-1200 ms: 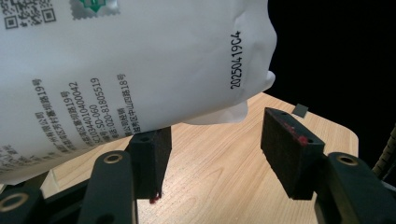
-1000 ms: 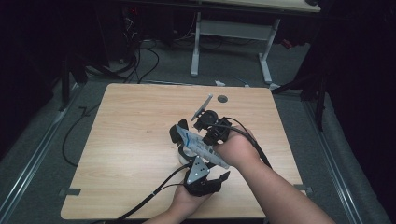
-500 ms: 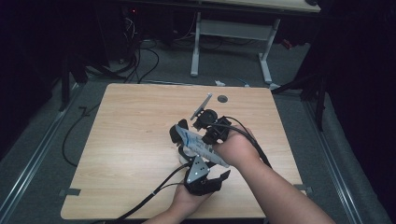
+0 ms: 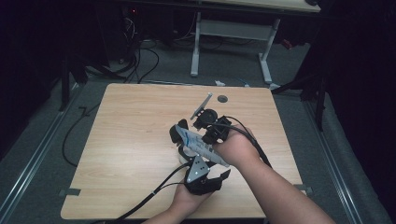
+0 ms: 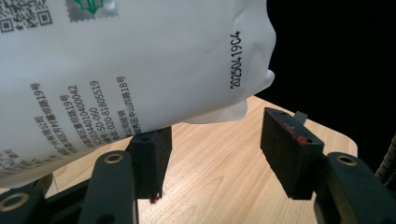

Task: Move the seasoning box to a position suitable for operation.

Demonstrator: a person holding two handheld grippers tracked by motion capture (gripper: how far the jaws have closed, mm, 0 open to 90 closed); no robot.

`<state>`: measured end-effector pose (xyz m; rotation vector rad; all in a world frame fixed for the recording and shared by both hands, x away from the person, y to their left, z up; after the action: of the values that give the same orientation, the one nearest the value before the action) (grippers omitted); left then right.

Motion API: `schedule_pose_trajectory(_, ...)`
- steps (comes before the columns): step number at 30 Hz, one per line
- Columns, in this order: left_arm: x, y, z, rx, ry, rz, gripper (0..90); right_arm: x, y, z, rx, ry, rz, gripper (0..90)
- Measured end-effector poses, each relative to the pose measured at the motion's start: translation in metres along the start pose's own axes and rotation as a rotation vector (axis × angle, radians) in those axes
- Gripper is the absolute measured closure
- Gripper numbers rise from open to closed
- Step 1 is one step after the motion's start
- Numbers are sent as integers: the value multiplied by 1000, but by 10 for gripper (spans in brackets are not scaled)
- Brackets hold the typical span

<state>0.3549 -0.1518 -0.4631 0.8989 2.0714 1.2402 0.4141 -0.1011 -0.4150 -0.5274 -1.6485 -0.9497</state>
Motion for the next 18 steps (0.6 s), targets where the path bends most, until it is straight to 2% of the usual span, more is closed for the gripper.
schedule_pose_trajectory(12,0,1,0,4,1,-1,436,0,0,1,-13,2,0,899)
schedule_pose_trajectory(18,0,2,-1,7,-1,-4,437,0,0,0,-2,0,-3,899)
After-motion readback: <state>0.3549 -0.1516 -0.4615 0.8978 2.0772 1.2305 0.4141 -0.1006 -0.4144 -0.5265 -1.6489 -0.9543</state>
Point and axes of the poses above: each handheld gripper's, and its own axes: x roughly backward along the jaws, y roughly out of its top, z roughly to its left, the point moved 10 cm from there along -x, roughly forward along the jaws, and after that the axes turned 11 degrees about -x, right-handed, at the moved point
